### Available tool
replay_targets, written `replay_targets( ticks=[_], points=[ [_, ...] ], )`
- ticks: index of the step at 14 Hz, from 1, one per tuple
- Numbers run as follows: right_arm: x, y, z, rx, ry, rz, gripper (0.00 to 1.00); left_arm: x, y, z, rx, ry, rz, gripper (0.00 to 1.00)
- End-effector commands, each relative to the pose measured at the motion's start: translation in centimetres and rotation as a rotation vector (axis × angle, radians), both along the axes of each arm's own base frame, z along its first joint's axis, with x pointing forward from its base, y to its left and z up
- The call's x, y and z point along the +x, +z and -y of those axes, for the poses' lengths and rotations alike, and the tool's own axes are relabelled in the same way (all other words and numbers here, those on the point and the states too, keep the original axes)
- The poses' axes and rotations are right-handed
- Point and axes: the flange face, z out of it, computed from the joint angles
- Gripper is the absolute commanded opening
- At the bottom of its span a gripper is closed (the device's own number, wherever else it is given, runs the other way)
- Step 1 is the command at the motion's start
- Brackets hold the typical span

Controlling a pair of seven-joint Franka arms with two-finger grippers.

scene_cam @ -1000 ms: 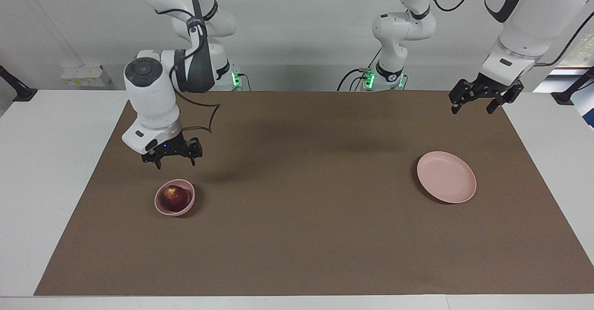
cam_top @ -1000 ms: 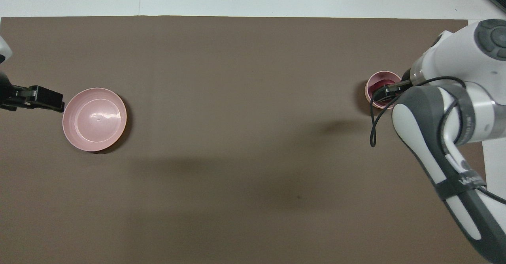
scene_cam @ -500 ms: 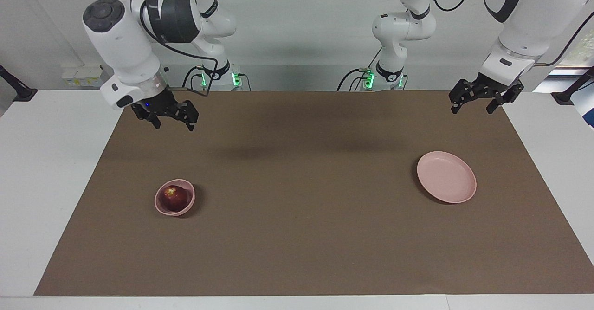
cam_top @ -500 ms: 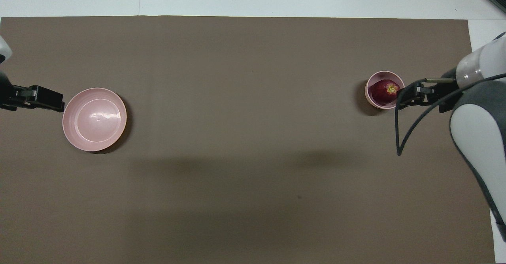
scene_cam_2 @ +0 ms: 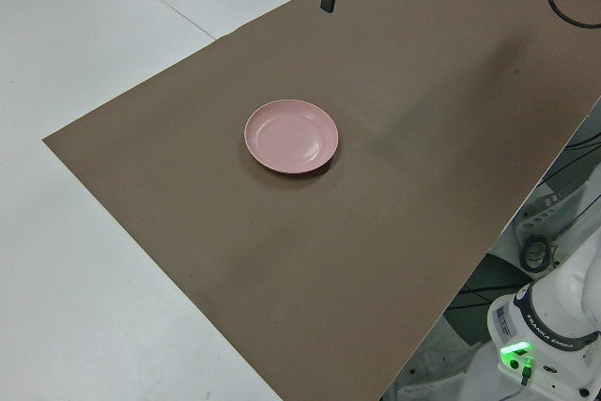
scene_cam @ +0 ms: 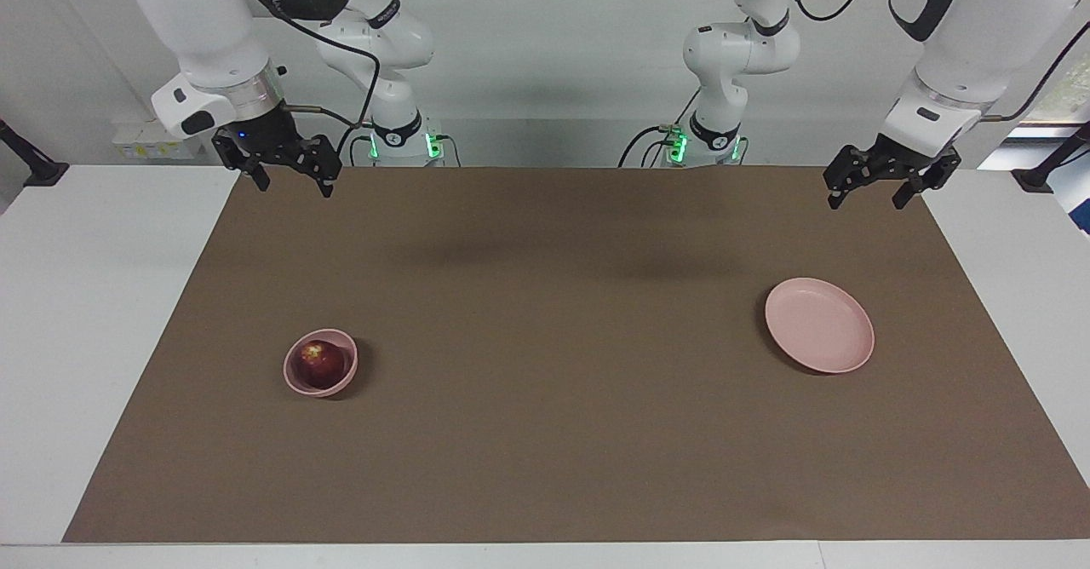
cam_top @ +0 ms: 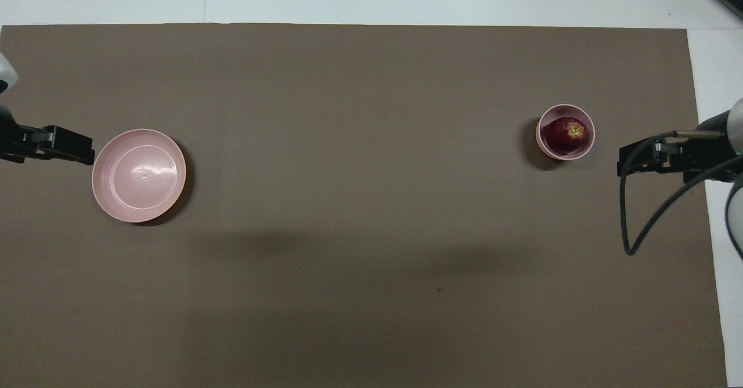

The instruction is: Move apple from plate to bowl

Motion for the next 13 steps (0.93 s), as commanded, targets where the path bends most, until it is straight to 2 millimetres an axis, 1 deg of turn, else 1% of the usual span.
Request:
replay_targets(
  ticks=[1,2,5,7,8,10,13],
  points=[
    [0.3,-0.2,2.3,0.032,-0.012,0.024,1.0,0.0,0.6,-0.4,0.001,-0.006,-0.002,1.0],
    [0.2,-0.1,3.5,0.046,0.018,0.026,1.0,0.0,0.6,-0.4,0.001,-0.006,-0.002,1.0],
    [-0.1,0.2,3.5,-0.003,0.042,0.021,1.0,0.0,0.6,-0.4,0.001,-0.006,-0.004,1.0],
    [0.0,0.2,3.7,-0.01,-0.002,0.021,1.0,0.0,0.6,-0.4,0.001,-0.006,-0.004,1.0],
    [-0.1,0.2,3.2,-0.01,-0.008,0.019,1.0,0.0,0.6,-0.4,0.001,-0.006,-0.002,1.0],
    [-0.1,0.1,3.0,-0.007,-0.01,0.018,1.0,0.0,0.6,-0.4,0.001,-0.006,-0.004,1.0],
    [-0.3,0.1,3.3,-0.005,-0.014,0.006,1.0,0.0,0.6,-0.4,0.001,-0.006,-0.004,1.0]
  ],
)
